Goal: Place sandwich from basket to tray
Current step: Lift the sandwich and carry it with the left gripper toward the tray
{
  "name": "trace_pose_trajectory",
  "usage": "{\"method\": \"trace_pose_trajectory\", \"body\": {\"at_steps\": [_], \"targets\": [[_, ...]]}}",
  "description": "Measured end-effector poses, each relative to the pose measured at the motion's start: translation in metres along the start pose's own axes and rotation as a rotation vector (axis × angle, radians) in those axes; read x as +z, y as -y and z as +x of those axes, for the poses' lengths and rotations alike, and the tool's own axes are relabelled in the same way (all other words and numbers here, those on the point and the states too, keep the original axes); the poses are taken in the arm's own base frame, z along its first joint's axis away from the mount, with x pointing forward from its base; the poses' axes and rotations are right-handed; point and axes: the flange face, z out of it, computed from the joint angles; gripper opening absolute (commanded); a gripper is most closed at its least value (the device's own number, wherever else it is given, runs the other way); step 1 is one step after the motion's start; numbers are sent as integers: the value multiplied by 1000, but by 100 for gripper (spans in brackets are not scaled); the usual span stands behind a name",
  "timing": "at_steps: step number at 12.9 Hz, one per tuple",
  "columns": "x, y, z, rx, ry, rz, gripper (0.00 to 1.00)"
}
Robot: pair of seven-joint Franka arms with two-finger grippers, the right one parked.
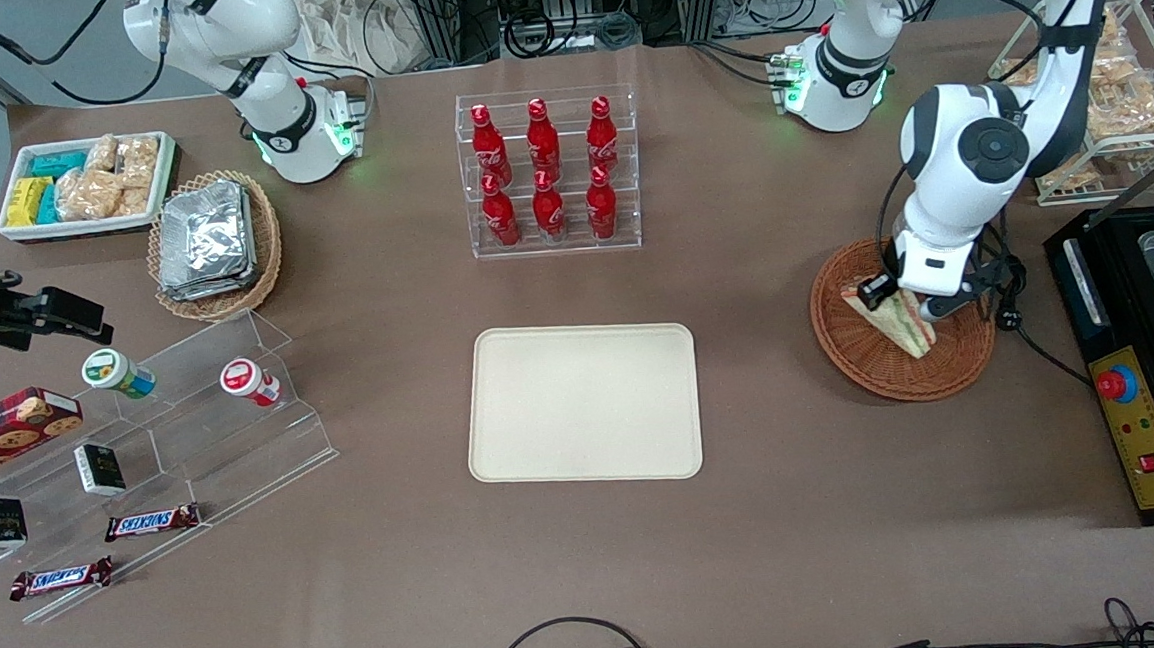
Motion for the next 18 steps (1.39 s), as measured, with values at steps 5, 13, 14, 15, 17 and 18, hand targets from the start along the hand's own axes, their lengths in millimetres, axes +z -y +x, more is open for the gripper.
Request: {"method": "trace_pose_trajectory", "body": {"at_steps": [5, 13, 14, 15, 17, 18], "targets": [[-67, -89, 0, 116, 2, -12, 30], [-54, -219, -41, 396, -34, -31, 30], [-53, -233, -53, 452, -60, -16, 31], [-50, -248, -64, 501, -78, -6, 31], [-38, -272, -75, 545, -80, -7, 31], [-33, -282, -77, 556, -74, -16, 30]]}}
